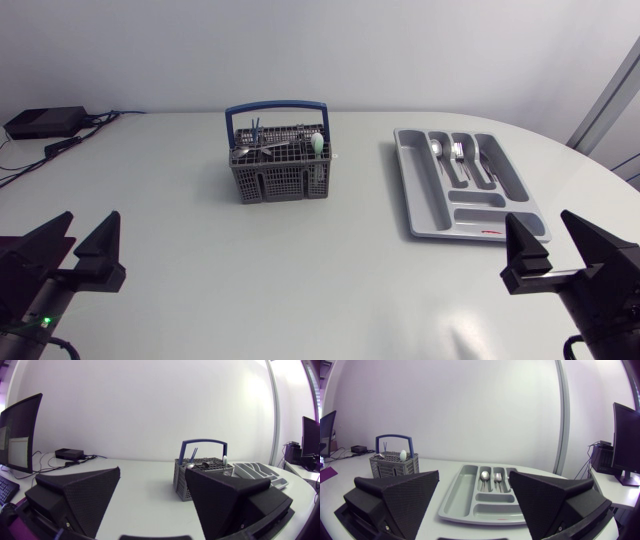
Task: Unload the cutlery basket into the drawer organizer.
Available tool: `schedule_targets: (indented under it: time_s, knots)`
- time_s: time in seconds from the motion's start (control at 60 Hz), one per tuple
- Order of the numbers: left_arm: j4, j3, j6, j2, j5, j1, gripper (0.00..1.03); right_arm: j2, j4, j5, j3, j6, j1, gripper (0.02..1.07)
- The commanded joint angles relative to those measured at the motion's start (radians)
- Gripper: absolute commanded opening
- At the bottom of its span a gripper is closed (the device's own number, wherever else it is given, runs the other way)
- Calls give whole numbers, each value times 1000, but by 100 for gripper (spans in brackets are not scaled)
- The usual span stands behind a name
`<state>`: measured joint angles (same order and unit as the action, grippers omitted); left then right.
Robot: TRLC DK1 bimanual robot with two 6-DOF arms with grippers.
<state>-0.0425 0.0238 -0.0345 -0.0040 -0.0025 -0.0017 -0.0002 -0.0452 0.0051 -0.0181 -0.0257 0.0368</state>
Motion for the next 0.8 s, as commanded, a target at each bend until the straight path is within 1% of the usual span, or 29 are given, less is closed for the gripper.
schedule_targets:
  time_s: [0.0,0.117,0.267,0.4,0.467,0.533,0.6,0.667,0.783]
  knots:
    - [-3,68,-25,10,-4,8,99,3,-15,10,-13,6,11,103]
    - [3,169,-27,145,-2,-3,99,91,-41,10,-66,6,17,103]
    - [0,304,-25,388,-1,-29,99,341,-113,10,-171,9,21,103]
    - [-17,412,-30,596,-1,-32,98,528,-170,13,-256,12,80,102]
    - [-10,467,-39,705,12,-52,97,648,-206,18,-302,24,97,102]
    - [10,535,-39,817,18,-57,97,764,-197,21,-370,24,123,102]
    - [16,585,-33,903,38,-44,97,853,-179,21,-433,20,133,102]
    - [20,640,-28,984,38,-30,96,928,-157,21,-493,1,155,102]
    - [87,760,21,1119,38,-27,94,1045,-91,21,-597,-56,207,102]
